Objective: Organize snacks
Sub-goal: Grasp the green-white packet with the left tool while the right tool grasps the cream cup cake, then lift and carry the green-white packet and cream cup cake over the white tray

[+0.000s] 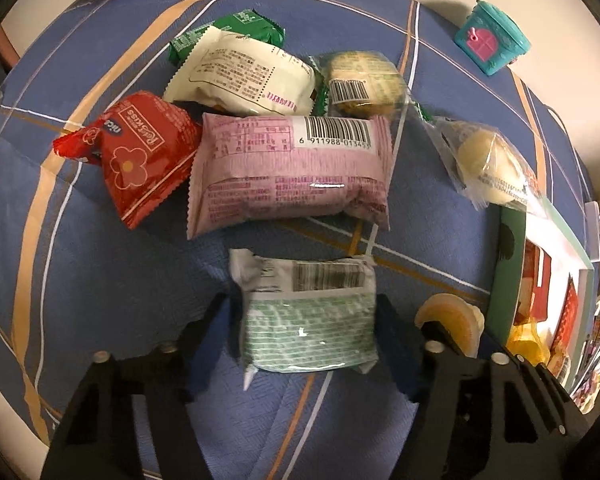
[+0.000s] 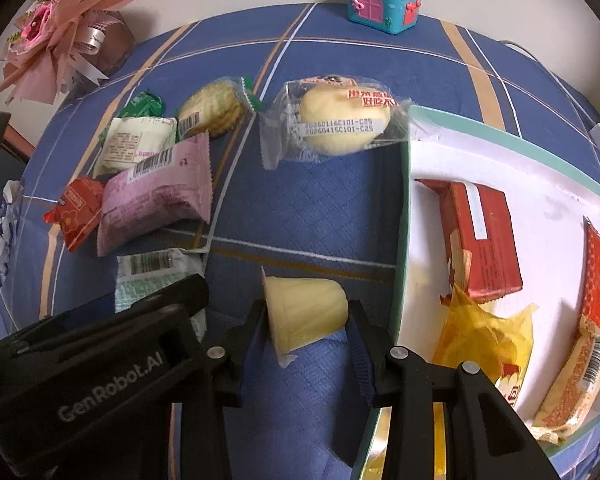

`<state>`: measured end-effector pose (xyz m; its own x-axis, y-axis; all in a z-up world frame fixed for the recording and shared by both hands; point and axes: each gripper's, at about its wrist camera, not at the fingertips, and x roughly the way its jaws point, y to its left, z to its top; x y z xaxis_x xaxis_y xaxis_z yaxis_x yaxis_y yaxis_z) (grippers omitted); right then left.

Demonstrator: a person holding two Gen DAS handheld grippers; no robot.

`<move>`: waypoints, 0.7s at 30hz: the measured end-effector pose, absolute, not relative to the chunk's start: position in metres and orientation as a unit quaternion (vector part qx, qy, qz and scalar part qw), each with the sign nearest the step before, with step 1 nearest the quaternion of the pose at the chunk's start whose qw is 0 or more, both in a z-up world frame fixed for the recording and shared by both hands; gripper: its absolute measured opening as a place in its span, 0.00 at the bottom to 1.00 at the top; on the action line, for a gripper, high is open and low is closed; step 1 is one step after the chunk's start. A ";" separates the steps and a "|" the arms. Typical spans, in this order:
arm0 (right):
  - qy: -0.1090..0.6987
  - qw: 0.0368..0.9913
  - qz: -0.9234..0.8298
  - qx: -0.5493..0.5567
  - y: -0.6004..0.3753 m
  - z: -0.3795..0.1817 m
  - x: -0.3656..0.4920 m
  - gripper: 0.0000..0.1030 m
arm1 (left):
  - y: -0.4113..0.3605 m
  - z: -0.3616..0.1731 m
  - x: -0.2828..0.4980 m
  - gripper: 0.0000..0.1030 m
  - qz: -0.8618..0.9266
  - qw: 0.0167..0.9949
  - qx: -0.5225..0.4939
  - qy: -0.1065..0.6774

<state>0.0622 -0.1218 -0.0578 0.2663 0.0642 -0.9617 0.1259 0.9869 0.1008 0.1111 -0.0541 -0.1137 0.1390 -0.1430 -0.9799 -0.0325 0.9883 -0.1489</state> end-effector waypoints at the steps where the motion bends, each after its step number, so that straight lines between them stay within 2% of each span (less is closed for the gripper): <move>1: 0.606 0.791 -0.020 0.081 -0.122 -0.058 0.061 0.41 | -0.055 -0.114 0.109 0.63 -0.037 0.752 -0.068 0.654; 9: 0.608 0.789 -0.020 0.087 -0.123 -0.057 0.055 0.41 | -0.041 -0.114 0.113 0.59 -0.040 0.755 -0.071 0.651; 21: 0.608 0.789 -0.018 0.092 -0.131 -0.052 0.066 0.39 | -0.015 -0.078 0.115 0.57 -0.040 0.769 -0.082 0.633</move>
